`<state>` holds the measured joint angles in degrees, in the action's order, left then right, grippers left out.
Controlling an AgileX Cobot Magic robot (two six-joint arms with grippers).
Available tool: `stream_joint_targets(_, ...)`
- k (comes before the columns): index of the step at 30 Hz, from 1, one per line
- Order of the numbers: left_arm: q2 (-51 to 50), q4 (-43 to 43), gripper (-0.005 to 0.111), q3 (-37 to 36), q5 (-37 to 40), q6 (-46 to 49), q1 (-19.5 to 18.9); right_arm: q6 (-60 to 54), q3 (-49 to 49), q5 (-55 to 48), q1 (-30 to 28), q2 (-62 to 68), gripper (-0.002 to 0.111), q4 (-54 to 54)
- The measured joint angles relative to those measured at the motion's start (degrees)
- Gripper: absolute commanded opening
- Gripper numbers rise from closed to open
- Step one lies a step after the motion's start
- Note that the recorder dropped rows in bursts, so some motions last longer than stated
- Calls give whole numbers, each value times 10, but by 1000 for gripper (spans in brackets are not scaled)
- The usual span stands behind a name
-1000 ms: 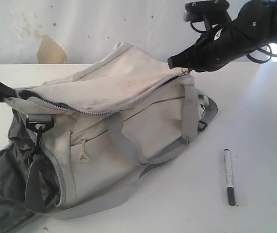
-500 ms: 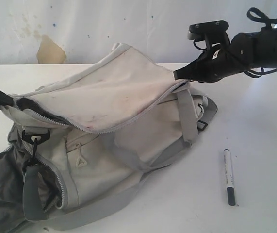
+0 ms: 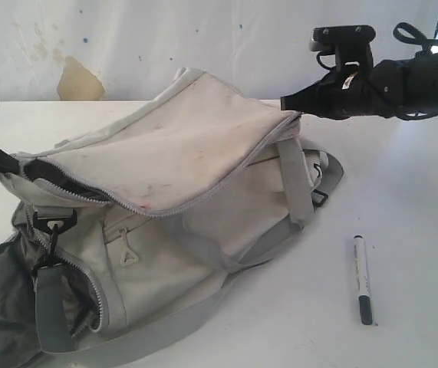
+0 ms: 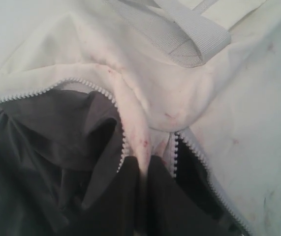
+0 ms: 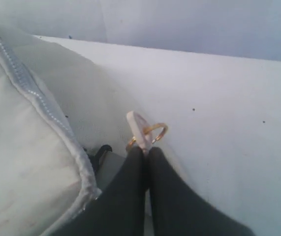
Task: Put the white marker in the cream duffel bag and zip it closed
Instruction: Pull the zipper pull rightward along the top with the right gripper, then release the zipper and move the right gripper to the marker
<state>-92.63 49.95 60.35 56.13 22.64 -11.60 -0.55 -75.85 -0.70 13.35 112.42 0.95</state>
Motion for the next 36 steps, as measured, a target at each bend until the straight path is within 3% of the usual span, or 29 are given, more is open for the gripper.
stream_joint_targets(3, 0, -4, 0, 0, 0, 0, 0, 26, 0, -14, -1, 0, 5, 0)
stream_joint_targets(10, 0, -17, 0, 0, 0, 26, -2, 53, 0, -73, -8, 0, 49, 44)
stream_joint_targets(12, 0, -18, 5, 0, 0, 39, -2, 55, 0, -86, -9, 0, 55, 59)
stream_joint_targets(22, 0, -24, 74, 0, -6, 69, -3, 55, 0, -197, -10, -46, 49, 122)
stream_joint_targets(24, 0, -25, 78, 0, -9, 74, -3, 55, 0, -236, -10, -57, 47, 124)
stream_joint_targets(36, 41, -51, 78, 0, -8, 157, -3, -14, 0, -457, -10, -114, 30, 128)
